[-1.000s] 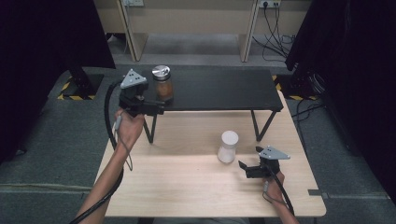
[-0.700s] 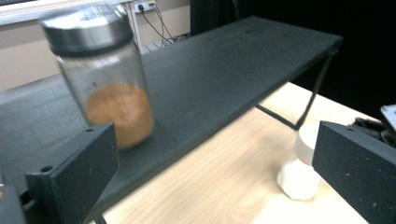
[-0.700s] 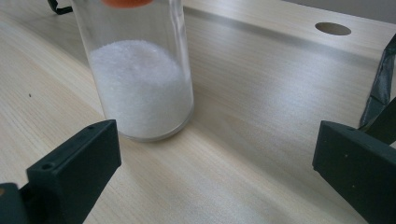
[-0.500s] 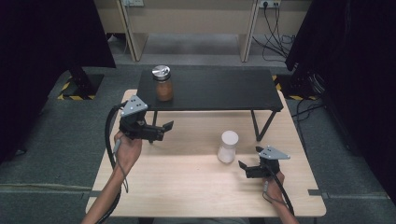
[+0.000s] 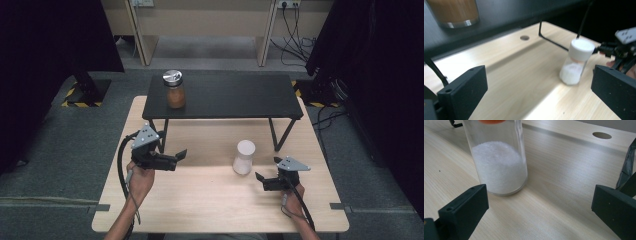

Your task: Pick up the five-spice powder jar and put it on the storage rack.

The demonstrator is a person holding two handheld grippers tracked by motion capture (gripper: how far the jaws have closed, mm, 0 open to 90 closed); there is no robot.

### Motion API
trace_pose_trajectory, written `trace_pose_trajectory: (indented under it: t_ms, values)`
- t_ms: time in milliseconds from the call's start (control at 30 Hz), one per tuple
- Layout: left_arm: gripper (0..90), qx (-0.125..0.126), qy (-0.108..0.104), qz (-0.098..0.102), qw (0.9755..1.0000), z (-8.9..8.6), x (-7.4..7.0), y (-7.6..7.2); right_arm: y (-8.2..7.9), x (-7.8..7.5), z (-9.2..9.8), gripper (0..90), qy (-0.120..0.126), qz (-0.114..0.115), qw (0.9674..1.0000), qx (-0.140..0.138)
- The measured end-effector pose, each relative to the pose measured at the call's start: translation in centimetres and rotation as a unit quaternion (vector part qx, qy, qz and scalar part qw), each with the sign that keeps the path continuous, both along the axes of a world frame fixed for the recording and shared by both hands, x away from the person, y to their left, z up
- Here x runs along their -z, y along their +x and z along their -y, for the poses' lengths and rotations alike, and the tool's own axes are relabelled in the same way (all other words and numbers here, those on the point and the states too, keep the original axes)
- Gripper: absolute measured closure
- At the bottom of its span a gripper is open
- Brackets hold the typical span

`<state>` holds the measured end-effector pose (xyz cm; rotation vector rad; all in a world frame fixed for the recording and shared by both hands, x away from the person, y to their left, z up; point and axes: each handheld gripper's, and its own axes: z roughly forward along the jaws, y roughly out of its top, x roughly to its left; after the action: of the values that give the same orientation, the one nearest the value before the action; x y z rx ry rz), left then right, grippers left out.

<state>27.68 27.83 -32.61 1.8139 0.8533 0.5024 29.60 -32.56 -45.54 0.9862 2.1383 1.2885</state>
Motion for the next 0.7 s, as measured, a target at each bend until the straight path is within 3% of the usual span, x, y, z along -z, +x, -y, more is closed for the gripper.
trace_pose_trajectory:
  t_ms: [200,700]
  values:
    - [0.0,0.001,-0.020,-0.016,0.9997,-0.4,2.8,0.4,0.0,0.0,0.0,1.1,0.000,0.000,1.0000,0.000]
    - [0.0,0.008,-0.012,-0.037,0.9992,0.4,7.1,1.0,0.0,0.0,0.0,1.0,0.000,0.000,1.0000,0.000]
